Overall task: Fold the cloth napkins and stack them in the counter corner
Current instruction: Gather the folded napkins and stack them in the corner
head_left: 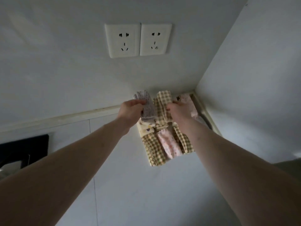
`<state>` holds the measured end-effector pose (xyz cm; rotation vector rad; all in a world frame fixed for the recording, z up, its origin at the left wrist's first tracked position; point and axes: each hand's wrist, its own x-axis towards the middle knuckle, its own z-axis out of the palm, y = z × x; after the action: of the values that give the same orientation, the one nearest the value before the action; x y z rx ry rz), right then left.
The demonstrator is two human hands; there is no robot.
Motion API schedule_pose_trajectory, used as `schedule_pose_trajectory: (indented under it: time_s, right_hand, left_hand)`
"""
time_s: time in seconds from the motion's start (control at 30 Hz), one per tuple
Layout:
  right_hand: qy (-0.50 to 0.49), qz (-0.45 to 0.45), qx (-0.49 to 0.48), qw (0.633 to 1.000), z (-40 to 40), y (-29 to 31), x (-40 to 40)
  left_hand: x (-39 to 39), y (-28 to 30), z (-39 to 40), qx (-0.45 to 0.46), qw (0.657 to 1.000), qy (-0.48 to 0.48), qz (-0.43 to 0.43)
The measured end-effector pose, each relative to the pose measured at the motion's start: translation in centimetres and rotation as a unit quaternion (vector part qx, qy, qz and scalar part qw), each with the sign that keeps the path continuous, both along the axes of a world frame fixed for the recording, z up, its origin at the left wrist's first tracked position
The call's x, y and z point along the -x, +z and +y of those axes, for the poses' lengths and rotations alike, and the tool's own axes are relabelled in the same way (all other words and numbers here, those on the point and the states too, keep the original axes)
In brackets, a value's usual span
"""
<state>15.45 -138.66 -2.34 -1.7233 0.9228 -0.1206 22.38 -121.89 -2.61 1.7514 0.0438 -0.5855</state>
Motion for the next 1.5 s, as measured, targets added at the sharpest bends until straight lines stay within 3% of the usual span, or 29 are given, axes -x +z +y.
schedule_pose_trajectory:
  time_s: [0.1, 0.3, 0.47, 0.7, 0.87, 0.97, 1.13, 1.27, 1.37, 1.5]
  right_hand:
    - [0.03, -0.016, 0.039, 0.999, 0.0, -0.7, -1.9]
    - [0.106, 0.019, 0.205, 0.973, 0.1, -3.4, -1.9]
    - [0.079, -0.023, 0.244, 0.966, -0.6, -2.9, -0.8]
    - [0.011, -0.061, 0.218, 0.974, -1.8, -3.4, 4.7]
    - [-0.017, 0.012, 0.26, 0.966, -2.9, -6.6, 10.5]
    - [0.017, 0.103, 0.233, 0.967, -3.3, -8.3, 12.7]
    - [0.019, 0.176, 0.126, 0.976, -2.9, -8.7, 13.3]
    - [0.003, 0.18, 0.041, 0.983, -2.0, -8.5, 13.6]
    - [-0.045, 0.145, -0.008, 0.988, -1.5, -8.0, 14.5]
    - [-0.1, 0.074, 0.03, 0.992, -1.2, -6.2, 15.2]
  left_hand:
    - [-0.7, -0.4, -1.4, -0.034, 0.999, 0.005, -0.019]
    - [-0.2, -2.0, -2.0, -0.11, 0.992, -0.054, -0.01]
    - [0.2, -1.3, -1.6, -0.108, 0.993, -0.02, -0.038]
    - [3.6, -2.0, 0.6, -0.098, 0.994, 0.0, -0.052]
    - [8.2, -4.4, 2.3, -0.147, 0.989, 0.02, -0.02]
    - [10.7, -5.7, 2.3, -0.176, 0.983, -0.016, 0.057]
    - [12.0, -6.0, 0.7, -0.195, 0.972, -0.041, 0.121]
    - [11.7, -6.3, -0.1, -0.157, 0.972, -0.004, 0.172]
    - [12.0, -6.0, 0.1, -0.15, 0.975, -0.008, 0.163]
    - [12.7, -4.6, 1.7, -0.139, 0.985, 0.001, 0.102]
